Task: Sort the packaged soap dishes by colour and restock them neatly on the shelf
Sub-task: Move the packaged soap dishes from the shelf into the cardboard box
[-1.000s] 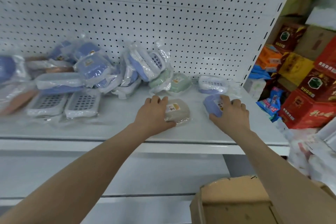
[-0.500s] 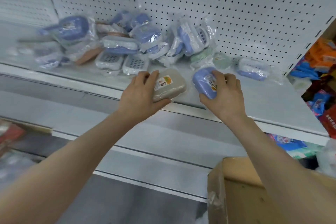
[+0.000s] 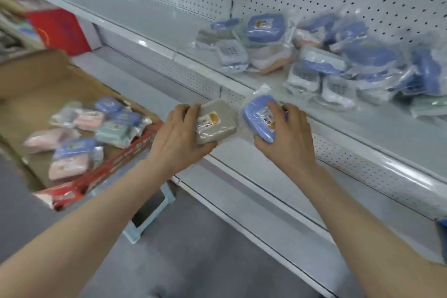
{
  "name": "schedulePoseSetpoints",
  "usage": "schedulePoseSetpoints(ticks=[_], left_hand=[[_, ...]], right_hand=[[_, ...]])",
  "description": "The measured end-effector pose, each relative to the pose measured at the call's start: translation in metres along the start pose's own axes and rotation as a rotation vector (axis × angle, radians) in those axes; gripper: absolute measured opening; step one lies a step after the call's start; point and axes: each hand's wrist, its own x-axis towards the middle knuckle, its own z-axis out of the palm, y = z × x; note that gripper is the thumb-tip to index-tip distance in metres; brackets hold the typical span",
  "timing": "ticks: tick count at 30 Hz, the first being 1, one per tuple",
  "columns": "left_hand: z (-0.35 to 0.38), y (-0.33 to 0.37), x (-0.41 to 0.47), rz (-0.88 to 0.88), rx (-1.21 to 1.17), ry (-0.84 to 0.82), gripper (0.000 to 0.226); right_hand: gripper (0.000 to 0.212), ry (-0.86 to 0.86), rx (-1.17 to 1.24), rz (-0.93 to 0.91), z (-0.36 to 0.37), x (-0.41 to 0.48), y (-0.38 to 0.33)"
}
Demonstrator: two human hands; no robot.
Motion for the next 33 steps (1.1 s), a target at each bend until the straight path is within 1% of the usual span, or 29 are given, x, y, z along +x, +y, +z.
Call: schedulePoseSetpoints(ticks=[4, 7, 10, 15, 21, 25, 30, 33], left_hand=[[-0.025, -0.097, -0.021, -0.113, 0.030, -0.031, 0.091], [-0.036, -0.161, -0.038, -0.205, 0.059, -0.081, 0.090], [-0.039, -0.212, -0.053, -0.293, 0.083, -0.135, 0.087], [-0.034, -0.283, -0.057, -0.419, 0.070, -0.217, 0.085], [-0.019, -0.356, -0.032, -0.468, 0.081, -0.304, 0.084], [-0.016, -0.403, -0.007, -0.461, 0.112, -0.351, 0.085], [-0.013, -0.466, 0.014, -0.468, 0.128, -0.416, 0.088], [-0.006, -0.498, 0.021, -0.451, 0.124, -0.437, 0.086]], right_hand=[[0.065, -0.048, 0.058, -0.076, 0.056, 0.020, -0.088], [0.065, -0.121, 0.107, -0.089, 0.094, 0.027, -0.141], [0.066, -0.214, 0.121, -0.103, 0.130, 0.032, -0.180], [0.069, -0.344, 0.140, -0.116, 0.187, 0.054, -0.224], [0.069, -0.435, 0.200, -0.126, 0.256, 0.098, -0.265], [0.070, -0.471, 0.245, -0.124, 0.298, 0.134, -0.291], [0.071, -0.548, 0.247, -0.127, 0.344, 0.173, -0.319], [0.072, -0.549, 0.221, -0.111, 0.361, 0.183, -0.331]])
